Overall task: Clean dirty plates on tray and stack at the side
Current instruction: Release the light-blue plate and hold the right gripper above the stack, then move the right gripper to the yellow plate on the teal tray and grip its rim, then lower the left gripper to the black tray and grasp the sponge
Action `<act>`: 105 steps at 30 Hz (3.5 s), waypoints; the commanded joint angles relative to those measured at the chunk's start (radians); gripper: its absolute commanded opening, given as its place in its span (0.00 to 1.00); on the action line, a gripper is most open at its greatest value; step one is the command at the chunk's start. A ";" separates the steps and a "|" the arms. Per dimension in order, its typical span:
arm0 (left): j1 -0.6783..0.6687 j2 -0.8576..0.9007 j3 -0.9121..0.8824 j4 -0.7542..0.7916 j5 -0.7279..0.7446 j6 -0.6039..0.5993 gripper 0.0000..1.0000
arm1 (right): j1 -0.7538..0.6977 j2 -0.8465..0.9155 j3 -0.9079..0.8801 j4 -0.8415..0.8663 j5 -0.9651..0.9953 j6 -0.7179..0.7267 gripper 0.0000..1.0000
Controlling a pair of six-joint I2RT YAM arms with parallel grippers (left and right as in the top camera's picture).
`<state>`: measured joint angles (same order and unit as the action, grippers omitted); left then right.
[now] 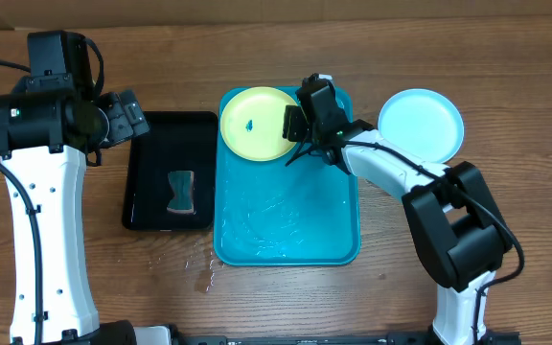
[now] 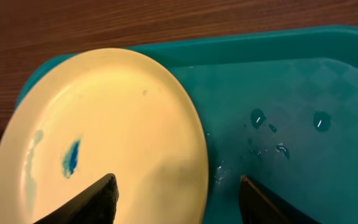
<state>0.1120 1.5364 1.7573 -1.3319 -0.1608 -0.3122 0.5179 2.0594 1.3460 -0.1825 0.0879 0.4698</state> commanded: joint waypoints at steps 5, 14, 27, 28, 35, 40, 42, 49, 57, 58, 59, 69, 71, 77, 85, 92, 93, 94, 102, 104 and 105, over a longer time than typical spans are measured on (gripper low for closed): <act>-0.001 0.001 0.016 0.000 0.002 -0.010 1.00 | -0.003 0.056 0.000 0.016 0.025 -0.006 0.47; -0.001 0.001 0.016 0.000 0.001 -0.010 1.00 | -0.003 0.056 0.000 -0.014 0.025 -0.006 0.20; -0.001 0.001 0.016 0.000 0.001 -0.010 1.00 | -0.017 -0.026 0.010 -0.132 0.024 -0.006 0.04; -0.001 0.001 0.016 0.000 0.002 -0.010 1.00 | -0.017 -0.050 0.010 -0.161 0.024 -0.006 0.04; -0.001 0.001 0.016 0.000 0.001 -0.010 1.00 | -0.017 -0.160 0.010 -0.447 0.023 0.089 0.04; -0.001 0.001 0.016 0.000 0.002 -0.010 1.00 | -0.017 -0.159 0.007 -0.577 -0.023 0.157 0.04; -0.001 0.001 0.016 0.000 0.002 -0.010 1.00 | -0.017 -0.159 0.007 -0.610 -0.072 0.157 0.04; -0.001 0.001 0.016 0.001 0.002 -0.010 1.00 | -0.002 -0.158 0.002 -0.670 -0.161 0.160 0.05; -0.001 0.001 0.016 0.001 0.001 -0.010 1.00 | 0.014 -0.149 0.002 -0.689 -0.160 0.159 0.38; -0.001 0.001 0.016 0.000 0.002 -0.010 1.00 | 0.014 -0.149 0.002 -0.687 -0.158 0.159 0.38; -0.001 0.001 0.016 0.000 0.001 -0.010 1.00 | 0.014 -0.149 0.002 -0.687 -0.153 0.159 0.38; -0.001 0.001 0.016 0.000 0.001 -0.010 1.00 | 0.014 -0.113 0.001 -0.685 -0.108 0.160 0.36; -0.001 0.001 0.016 0.000 0.001 -0.010 1.00 | 0.014 -0.112 0.001 -0.686 -0.109 0.160 0.31; -0.001 0.001 0.016 0.000 0.001 -0.010 1.00 | 0.014 -0.112 0.001 -0.687 -0.108 0.160 0.26; -0.001 0.001 0.016 0.001 0.001 -0.010 1.00 | 0.014 -0.110 0.001 -0.687 -0.108 0.160 0.22; -0.001 0.001 0.016 0.000 0.002 -0.010 1.00 | 0.014 -0.110 0.001 -0.687 -0.098 0.160 0.22; -0.001 0.001 0.016 0.000 0.001 -0.010 0.99 | 0.014 -0.110 0.001 -0.687 -0.088 0.160 0.22; -0.001 0.001 0.016 0.001 0.001 -0.010 1.00 | 0.014 -0.110 0.001 -0.687 -0.081 0.160 0.21; -0.001 0.001 0.016 0.001 0.001 -0.010 1.00 | 0.014 -0.110 -0.006 -0.675 -0.081 0.160 0.21; -0.001 0.001 0.016 0.000 0.001 -0.010 1.00 | 0.014 -0.110 -0.021 -0.655 -0.081 0.160 0.21; -0.001 0.001 0.016 0.000 0.001 -0.010 1.00 | 0.014 -0.110 -0.031 -0.643 -0.081 0.160 0.21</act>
<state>0.1120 1.5364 1.7573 -1.3319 -0.1608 -0.3122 0.5308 1.9427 1.3426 -0.8471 -0.0097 0.6281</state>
